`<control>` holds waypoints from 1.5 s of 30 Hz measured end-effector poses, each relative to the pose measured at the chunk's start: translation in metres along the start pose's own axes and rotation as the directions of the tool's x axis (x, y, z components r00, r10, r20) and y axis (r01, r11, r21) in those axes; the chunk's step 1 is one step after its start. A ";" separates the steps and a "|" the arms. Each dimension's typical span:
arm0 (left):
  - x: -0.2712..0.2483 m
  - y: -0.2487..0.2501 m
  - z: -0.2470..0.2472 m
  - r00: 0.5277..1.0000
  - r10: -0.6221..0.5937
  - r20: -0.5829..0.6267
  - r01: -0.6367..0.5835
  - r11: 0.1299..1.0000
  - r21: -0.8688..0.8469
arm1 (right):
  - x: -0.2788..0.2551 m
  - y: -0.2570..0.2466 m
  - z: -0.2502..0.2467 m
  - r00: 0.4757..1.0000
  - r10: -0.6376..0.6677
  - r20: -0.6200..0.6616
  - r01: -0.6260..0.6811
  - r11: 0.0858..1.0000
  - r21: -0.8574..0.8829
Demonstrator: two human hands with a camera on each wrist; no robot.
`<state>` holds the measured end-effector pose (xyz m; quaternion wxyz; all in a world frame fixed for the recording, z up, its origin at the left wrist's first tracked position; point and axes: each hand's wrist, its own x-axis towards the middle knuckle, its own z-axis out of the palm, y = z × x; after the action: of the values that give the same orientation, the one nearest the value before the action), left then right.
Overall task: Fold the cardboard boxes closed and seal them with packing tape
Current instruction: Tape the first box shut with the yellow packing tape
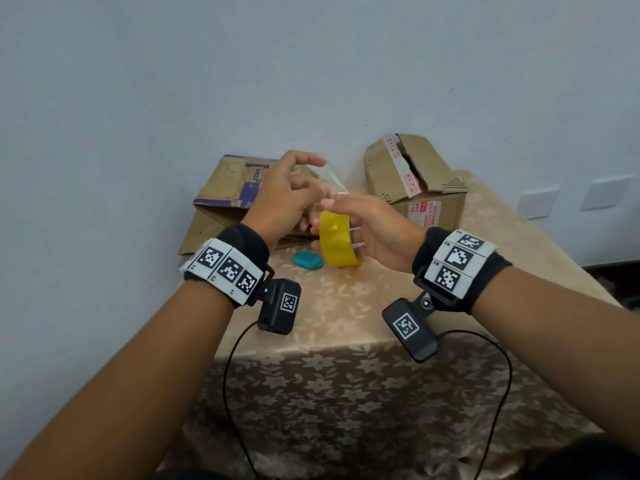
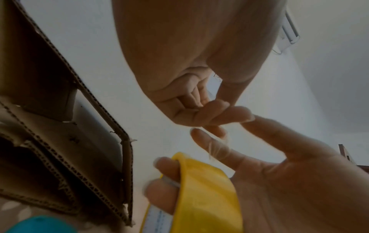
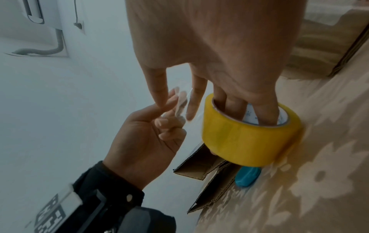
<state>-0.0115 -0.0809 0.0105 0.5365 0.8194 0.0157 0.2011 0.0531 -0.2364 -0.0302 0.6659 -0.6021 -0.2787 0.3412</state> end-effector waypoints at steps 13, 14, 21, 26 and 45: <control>0.001 0.004 0.005 0.996 0.092 -0.008 -0.088 0.974 0.211 | 0.000 0.004 -0.002 1.000 -0.008 -0.012 0.008 1.000 0.007; 0.002 0.004 0.005 0.995 0.101 -0.012 -0.096 0.966 0.240 | 0.000 0.004 -0.002 1.000 0.000 -0.018 0.001 1.000 0.012; 0.005 -0.007 0.003 0.981 0.182 -0.071 -0.129 0.878 0.461 | -0.001 0.003 -0.005 0.999 0.025 -0.022 -0.023 0.998 0.059; 0.005 -0.008 -0.003 0.995 -0.057 -0.087 0.083 0.940 0.329 | 0.001 0.003 -0.005 0.999 0.031 -0.038 -0.027 0.996 0.086; 0.003 -0.016 -0.013 0.988 0.031 0.154 -0.100 0.879 0.466 | 0.005 0.008 -0.009 0.998 -0.037 -0.045 0.044 0.984 0.170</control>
<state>-0.0107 -0.0616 0.0013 0.3135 0.9375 -0.0018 0.1508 0.0625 -0.2375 -0.0391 0.7276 -0.5439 -0.2465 0.3375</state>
